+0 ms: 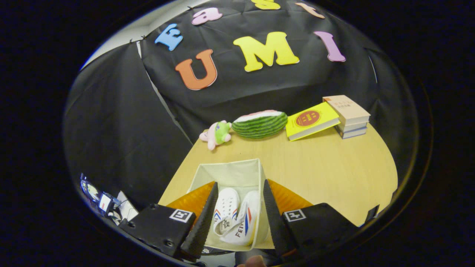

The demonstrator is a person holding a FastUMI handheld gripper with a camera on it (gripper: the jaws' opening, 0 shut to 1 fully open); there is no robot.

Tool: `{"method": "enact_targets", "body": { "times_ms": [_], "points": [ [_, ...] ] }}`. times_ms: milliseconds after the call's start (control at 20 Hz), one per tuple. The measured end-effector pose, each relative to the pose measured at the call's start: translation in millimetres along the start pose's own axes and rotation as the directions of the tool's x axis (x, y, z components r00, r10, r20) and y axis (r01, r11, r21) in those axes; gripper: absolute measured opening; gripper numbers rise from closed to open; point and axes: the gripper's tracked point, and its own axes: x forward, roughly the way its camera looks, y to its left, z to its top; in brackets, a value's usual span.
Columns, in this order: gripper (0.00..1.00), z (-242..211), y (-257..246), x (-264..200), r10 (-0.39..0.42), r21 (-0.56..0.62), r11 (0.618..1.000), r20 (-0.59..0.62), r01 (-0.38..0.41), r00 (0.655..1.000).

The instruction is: Open the storage box then place both shoes into the box .Put the left shoe in first, then the right shoe, with the right side of both shoes facing outward in a uniform manner.

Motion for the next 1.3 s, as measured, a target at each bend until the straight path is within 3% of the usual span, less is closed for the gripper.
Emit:
{"method": "enact_targets", "body": {
  "times_ms": [150,350,450,500,600,700,950,1300],
  "points": [
    [0.76,22.5,-22.7,-14.0,-0.059,-0.047,0.997,0.118,0.065,0.991],
    [0.81,45.7,-31.2,-45.9,-0.09,-0.084,0.989,0.296,0.119,0.951],
    [0.93,53.1,-39.6,-63.6,-0.099,-0.135,0.978,0.37,0.159,0.924],
    [0.94,55.0,-43.0,-73.0,-0.099,-0.161,0.971,0.399,0.177,0.911],
    [0.95,69.1,-52.9,-96.2,-0.108,-0.194,0.955,0.484,0.227,0.868],
    [0.95,82.6,-58.7,-126.1,-0.115,-0.196,0.941,0.584,0.277,0.804],
    [0.96,83.2,-65.7,-169.8,-0.119,-0.195,0.921,0.685,0.337,0.719],
    [0.96,61.4,-63.5,-174.1,-0.123,-0.156,0.937,0.691,0.313,0.712]
  ]
}}
